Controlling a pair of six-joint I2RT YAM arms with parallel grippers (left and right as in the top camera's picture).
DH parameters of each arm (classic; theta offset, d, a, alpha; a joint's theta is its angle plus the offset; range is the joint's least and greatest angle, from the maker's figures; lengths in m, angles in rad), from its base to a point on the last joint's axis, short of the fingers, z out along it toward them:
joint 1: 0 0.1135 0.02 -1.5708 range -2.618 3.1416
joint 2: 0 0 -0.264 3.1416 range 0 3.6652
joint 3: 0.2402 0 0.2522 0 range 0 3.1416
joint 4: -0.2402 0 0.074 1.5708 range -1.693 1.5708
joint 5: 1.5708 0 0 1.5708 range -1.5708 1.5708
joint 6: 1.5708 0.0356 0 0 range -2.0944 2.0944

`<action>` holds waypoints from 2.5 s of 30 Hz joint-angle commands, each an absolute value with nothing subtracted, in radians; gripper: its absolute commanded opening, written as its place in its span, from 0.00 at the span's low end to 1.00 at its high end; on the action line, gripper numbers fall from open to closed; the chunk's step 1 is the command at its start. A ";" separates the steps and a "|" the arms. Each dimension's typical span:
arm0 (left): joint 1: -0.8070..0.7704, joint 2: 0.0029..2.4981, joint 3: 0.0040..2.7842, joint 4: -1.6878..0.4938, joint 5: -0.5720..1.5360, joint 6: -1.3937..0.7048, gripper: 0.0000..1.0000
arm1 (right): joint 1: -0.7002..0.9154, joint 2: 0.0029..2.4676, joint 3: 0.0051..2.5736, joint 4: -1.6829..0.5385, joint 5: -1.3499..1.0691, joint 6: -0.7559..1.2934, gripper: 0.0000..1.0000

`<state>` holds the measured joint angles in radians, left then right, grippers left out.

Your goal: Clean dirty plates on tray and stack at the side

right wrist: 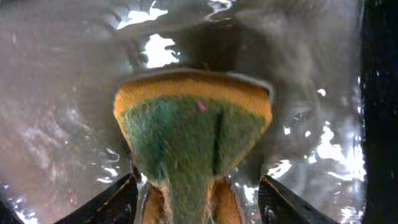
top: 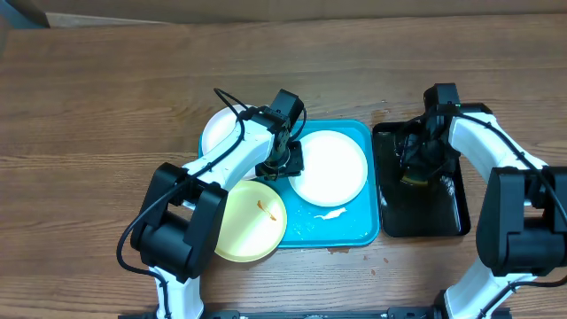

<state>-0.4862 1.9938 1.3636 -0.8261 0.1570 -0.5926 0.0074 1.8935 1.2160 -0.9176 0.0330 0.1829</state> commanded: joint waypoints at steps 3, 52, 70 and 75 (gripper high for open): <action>-0.485 2.001 1.358 -0.826 0.154 -0.575 0.39 | 0.010 1.870 1.381 -0.985 0.032 0.187 0.67; -0.540 2.004 1.370 -0.817 0.070 -0.565 0.04 | -0.212 1.871 1.641 -1.124 -0.114 0.263 1.00; -0.498 1.979 1.805 -1.141 0.047 -0.425 0.04 | -0.212 1.871 1.641 -1.124 -0.114 0.263 1.00; -0.547 1.979 1.868 -1.143 -0.038 -0.425 0.04 | -0.212 1.871 1.641 -1.124 -0.114 0.263 1.00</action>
